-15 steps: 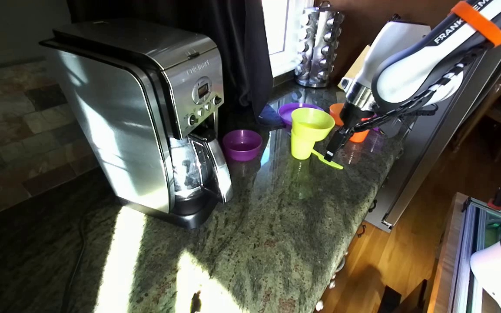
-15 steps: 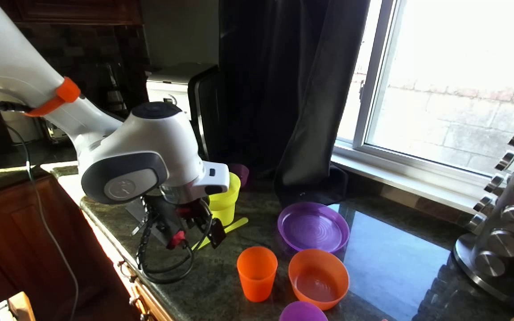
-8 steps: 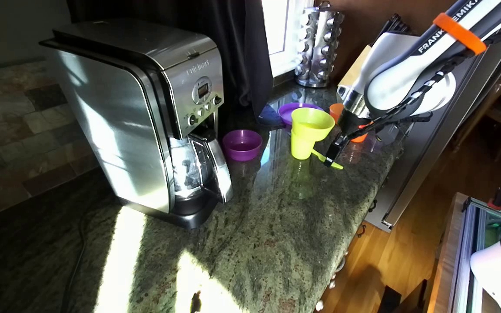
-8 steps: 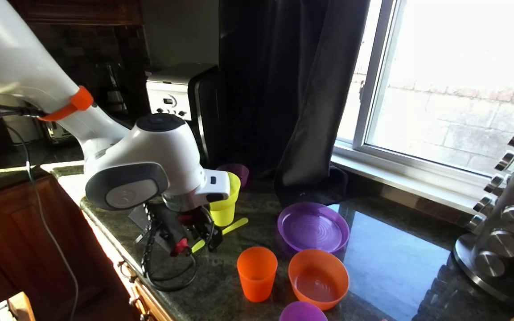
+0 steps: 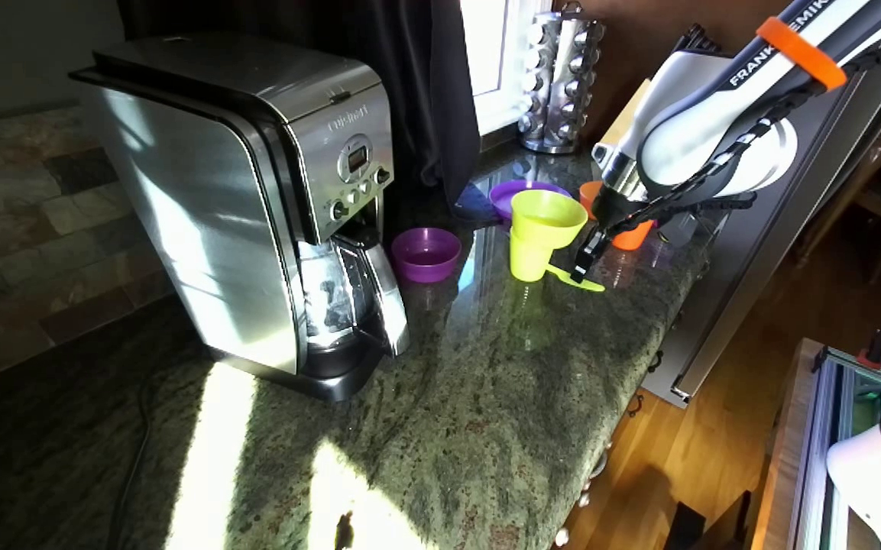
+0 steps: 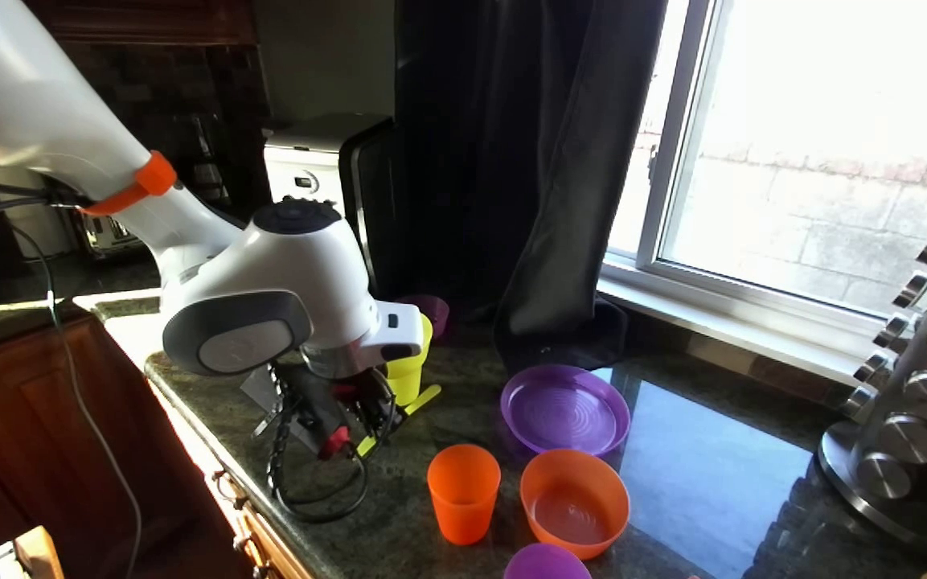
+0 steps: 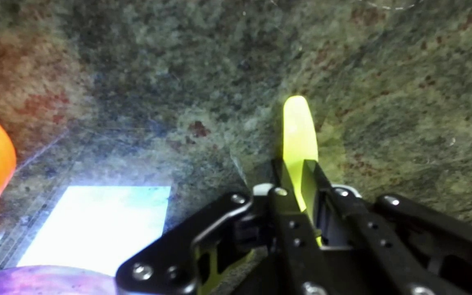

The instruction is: Place the yellow bowl on the yellow cup. and then the yellow knife on the bowl

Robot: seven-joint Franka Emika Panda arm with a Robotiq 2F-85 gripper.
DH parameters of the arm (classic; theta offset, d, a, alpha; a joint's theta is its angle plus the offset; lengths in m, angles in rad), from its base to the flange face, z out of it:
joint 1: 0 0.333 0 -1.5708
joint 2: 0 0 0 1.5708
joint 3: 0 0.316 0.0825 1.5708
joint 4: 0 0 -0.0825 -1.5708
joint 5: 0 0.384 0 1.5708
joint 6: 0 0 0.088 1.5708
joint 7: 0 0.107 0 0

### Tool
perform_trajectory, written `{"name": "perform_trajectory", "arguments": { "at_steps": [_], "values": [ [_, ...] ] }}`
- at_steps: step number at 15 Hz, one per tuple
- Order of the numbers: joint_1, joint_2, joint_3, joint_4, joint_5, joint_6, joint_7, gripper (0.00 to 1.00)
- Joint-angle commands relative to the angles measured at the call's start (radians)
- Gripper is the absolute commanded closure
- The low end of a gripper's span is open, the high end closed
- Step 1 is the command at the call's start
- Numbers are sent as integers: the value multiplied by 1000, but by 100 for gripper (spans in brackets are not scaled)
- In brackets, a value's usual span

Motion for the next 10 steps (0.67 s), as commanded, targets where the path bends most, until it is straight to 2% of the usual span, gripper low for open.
{"name": "perform_trajectory", "arguments": {
  "at_steps": [1, 5, 10],
  "values": [
    [-8, 36, -3, 14, -23, -23, 20, 100],
    [-42, 23, 11, 8, -85, -40, 94, 100],
    [-93, 10, 13, 28, -295, -174, 296, 100]
  ]
}}
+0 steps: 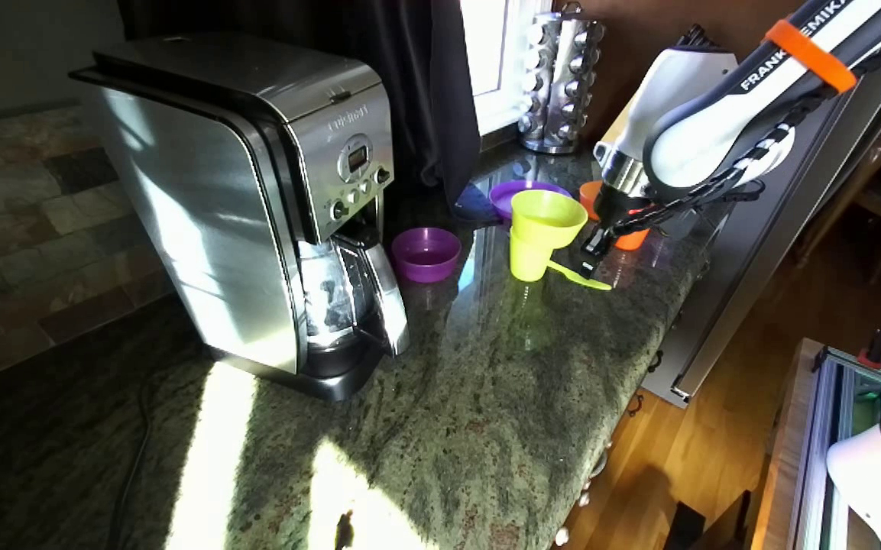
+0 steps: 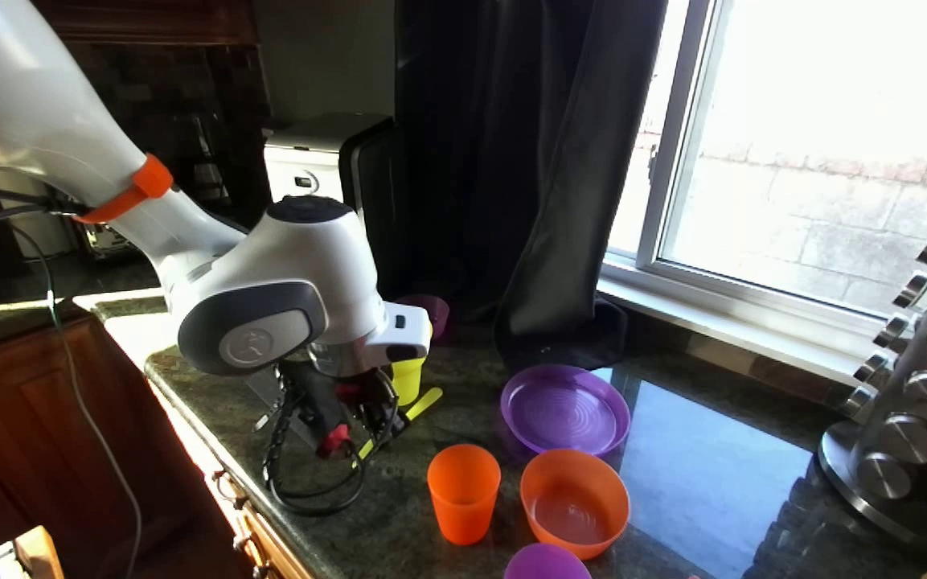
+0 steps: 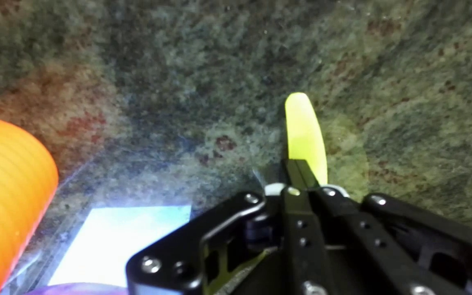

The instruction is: Place the yellow bowl on the yellow cup. and then the yellow knife on the bowl

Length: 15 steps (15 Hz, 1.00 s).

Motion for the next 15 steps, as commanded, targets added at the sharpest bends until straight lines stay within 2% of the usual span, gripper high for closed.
{"name": "perform_trajectory", "arguments": {
  "at_steps": [1, 7, 10, 11, 13, 15],
  "values": [
    [-47, 2, 13, 13, -135, -149, 131, 100],
    [-52, -28, 22, 44, -182, -397, 212, 100],
    [-49, -68, 27, 21, -175, -399, 230, 100],
    [-47, -81, 28, 13, -165, -385, 219, 75],
    [-45, -105, 32, -3, -162, -362, 207, 67],
    [-45, -122, 36, -9, -162, -344, 201, 52]
  ]
}}
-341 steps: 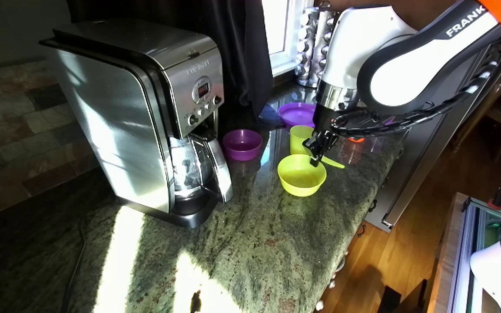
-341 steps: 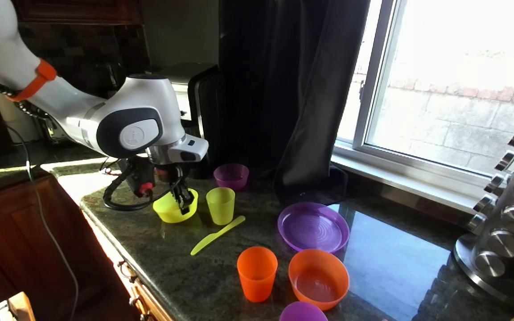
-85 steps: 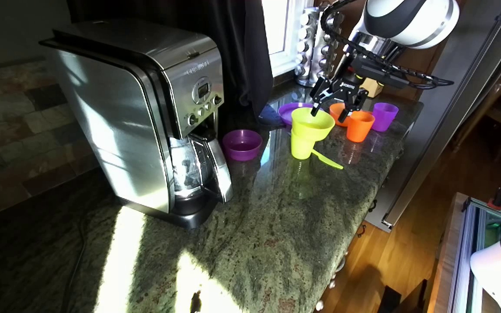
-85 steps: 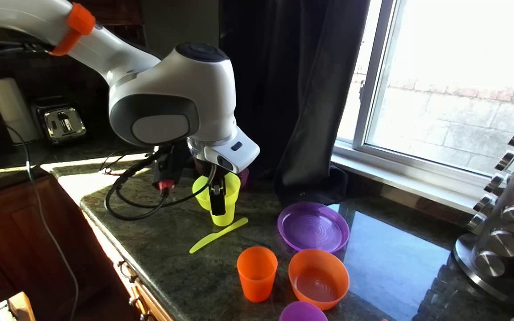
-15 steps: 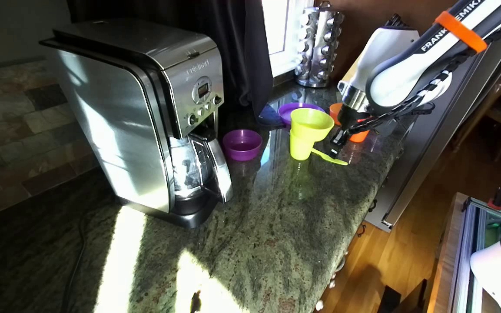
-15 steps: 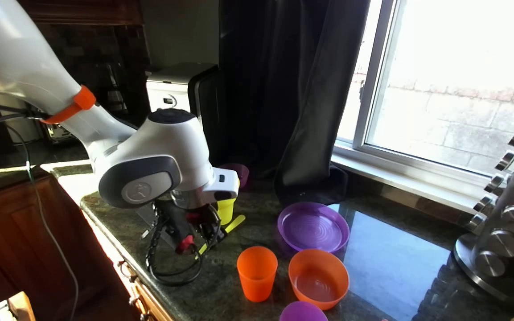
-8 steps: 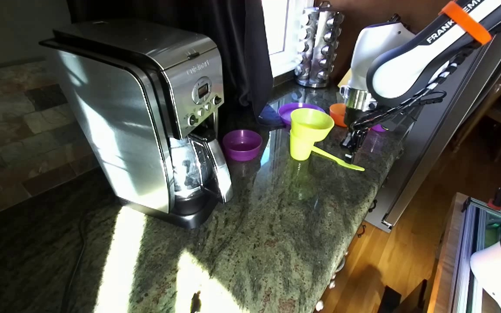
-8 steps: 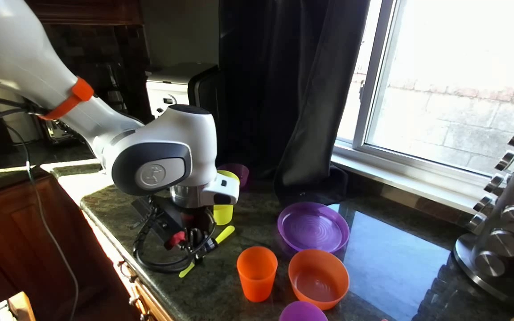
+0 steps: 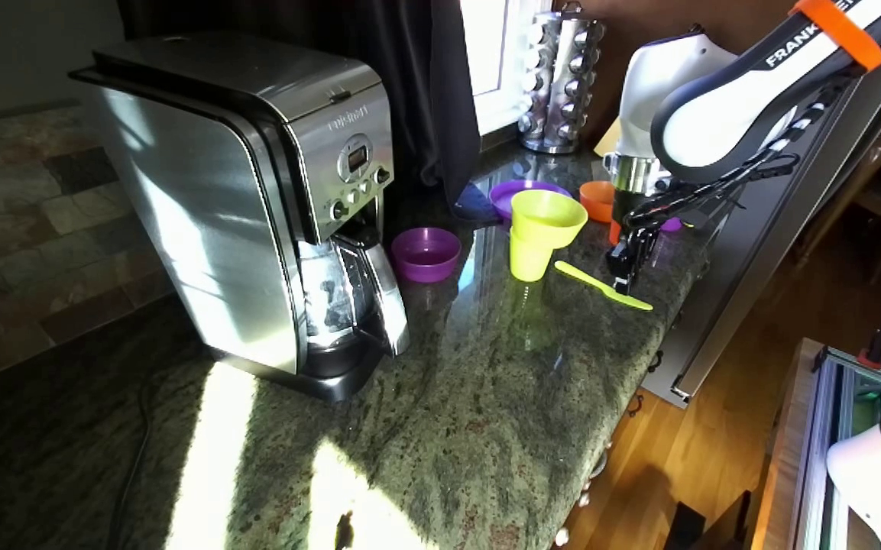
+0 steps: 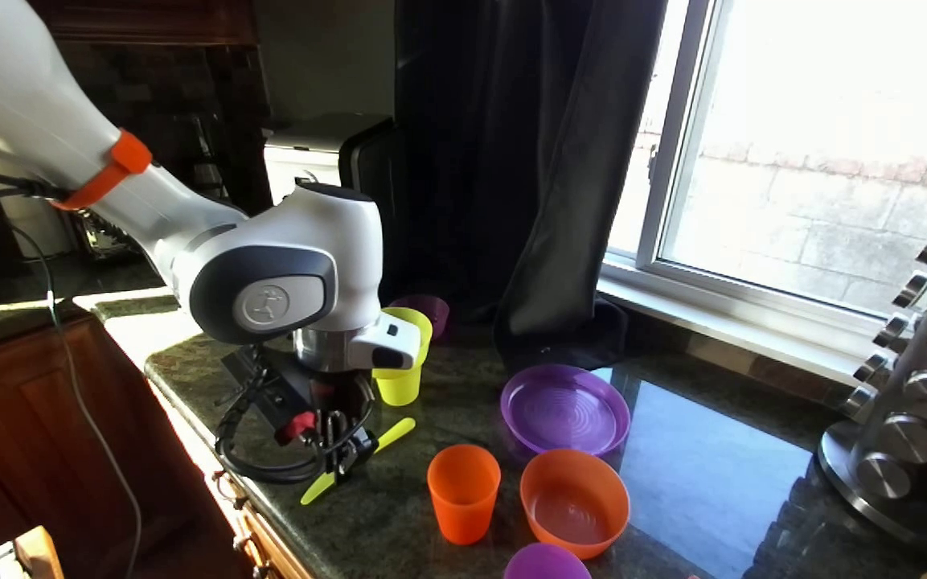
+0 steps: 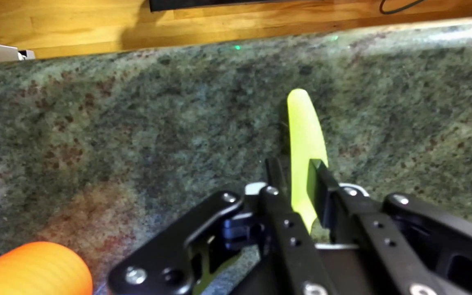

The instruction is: Place the yellow bowl on the yellow cup. and then the yellow knife on the bowl

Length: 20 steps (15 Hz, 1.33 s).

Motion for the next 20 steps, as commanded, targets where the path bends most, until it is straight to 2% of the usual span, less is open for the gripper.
{"name": "perform_trajectory", "arguments": {
  "at_steps": [1, 7, 12, 15, 16, 18, 20],
  "values": [
    [-8, -64, 15, -47, -9, 42, 2, 45],
    [-6, -24, 8, -27, 11, 147, -41, 1],
    [3, 26, 7, -18, 44, 215, -90, 0],
    [4, 49, 8, -15, 62, 246, -117, 14],
    [4, 55, 8, -14, 70, 255, -126, 33],
    [4, 67, 9, -10, 85, 264, -142, 39],
    [5, 78, 11, -8, 98, 273, -156, 55]
  ]
}}
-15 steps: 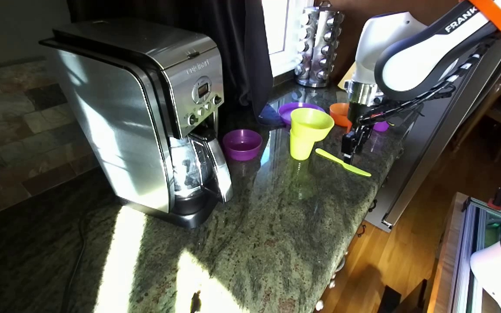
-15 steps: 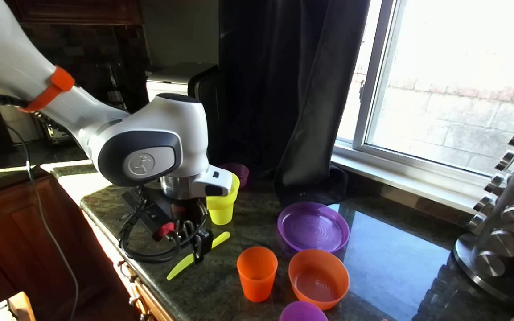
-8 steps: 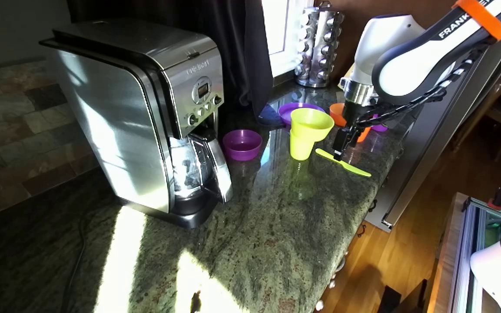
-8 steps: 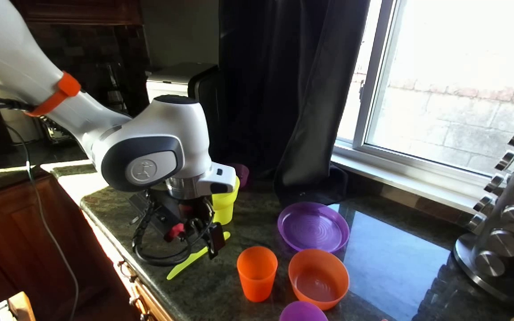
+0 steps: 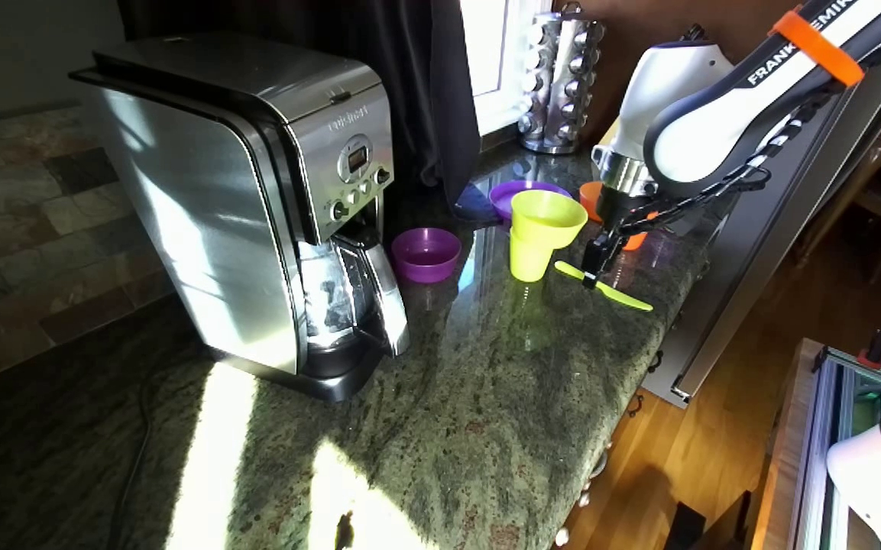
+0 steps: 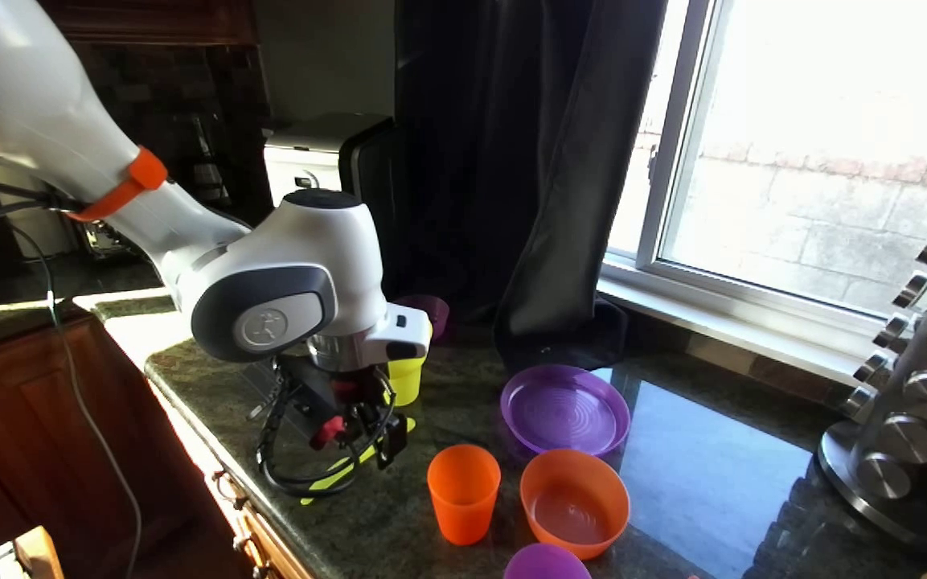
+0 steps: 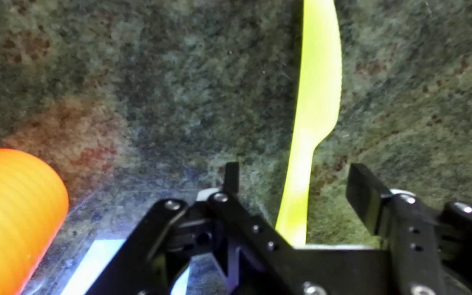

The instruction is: Place the yellow bowl on the yellow cup. and then the yellow knife on the bowl

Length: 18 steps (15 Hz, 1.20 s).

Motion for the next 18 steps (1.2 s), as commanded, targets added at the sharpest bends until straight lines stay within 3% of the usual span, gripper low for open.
{"name": "perform_trajectory", "arguments": {
  "at_steps": [1, 6, 13, 18],
  "values": [
    [3, 33, 5, 4, 45, 34, -43, 63],
    [-5, 45, 3, 13, 58, 29, -57, 98],
    [-16, -31, -2, -5, 43, -48, -39, 96],
    [-41, -157, -8, -27, -45, -203, 9, 96]
  ]
}}
